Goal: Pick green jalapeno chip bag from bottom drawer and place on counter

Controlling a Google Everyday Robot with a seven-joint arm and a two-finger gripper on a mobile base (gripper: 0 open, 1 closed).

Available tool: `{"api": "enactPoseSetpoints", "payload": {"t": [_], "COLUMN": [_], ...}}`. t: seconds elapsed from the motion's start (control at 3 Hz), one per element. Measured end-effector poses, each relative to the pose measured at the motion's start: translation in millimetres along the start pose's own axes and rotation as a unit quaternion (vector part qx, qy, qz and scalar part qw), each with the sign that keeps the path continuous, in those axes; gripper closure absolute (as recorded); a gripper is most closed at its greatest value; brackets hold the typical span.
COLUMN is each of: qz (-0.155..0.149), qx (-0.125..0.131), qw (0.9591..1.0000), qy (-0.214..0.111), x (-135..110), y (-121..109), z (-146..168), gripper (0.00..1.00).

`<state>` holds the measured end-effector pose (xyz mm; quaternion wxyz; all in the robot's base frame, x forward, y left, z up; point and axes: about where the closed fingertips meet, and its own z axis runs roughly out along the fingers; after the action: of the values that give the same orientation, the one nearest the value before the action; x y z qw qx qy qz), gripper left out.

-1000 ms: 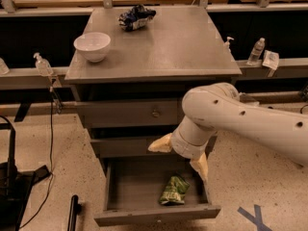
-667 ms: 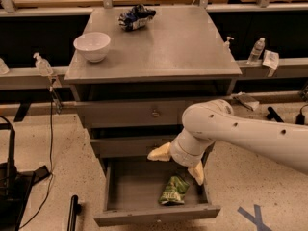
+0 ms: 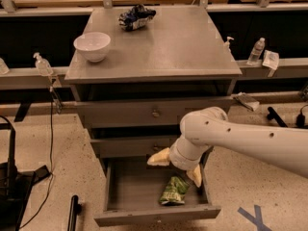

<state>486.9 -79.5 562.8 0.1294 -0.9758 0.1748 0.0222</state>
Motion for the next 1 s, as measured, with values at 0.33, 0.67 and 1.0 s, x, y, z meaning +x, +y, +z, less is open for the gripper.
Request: {"api": "enactPoseSetpoints", "payload": {"t": [0.33, 0.67, 1.0], "qz": [-0.061, -0.107, -0.110], "qx": [0.006, 0.007, 0.001], "qw": [0.9981, 0.9942, 0.9937], "qy": [0.002, -0.010, -0.021], "x": [5.9, 22.4, 19.5], "y": [16.2, 14.5, 14.8], "z": [54.1, 102.6, 109.6], "gripper": [0.00, 0.00, 0.00]}}
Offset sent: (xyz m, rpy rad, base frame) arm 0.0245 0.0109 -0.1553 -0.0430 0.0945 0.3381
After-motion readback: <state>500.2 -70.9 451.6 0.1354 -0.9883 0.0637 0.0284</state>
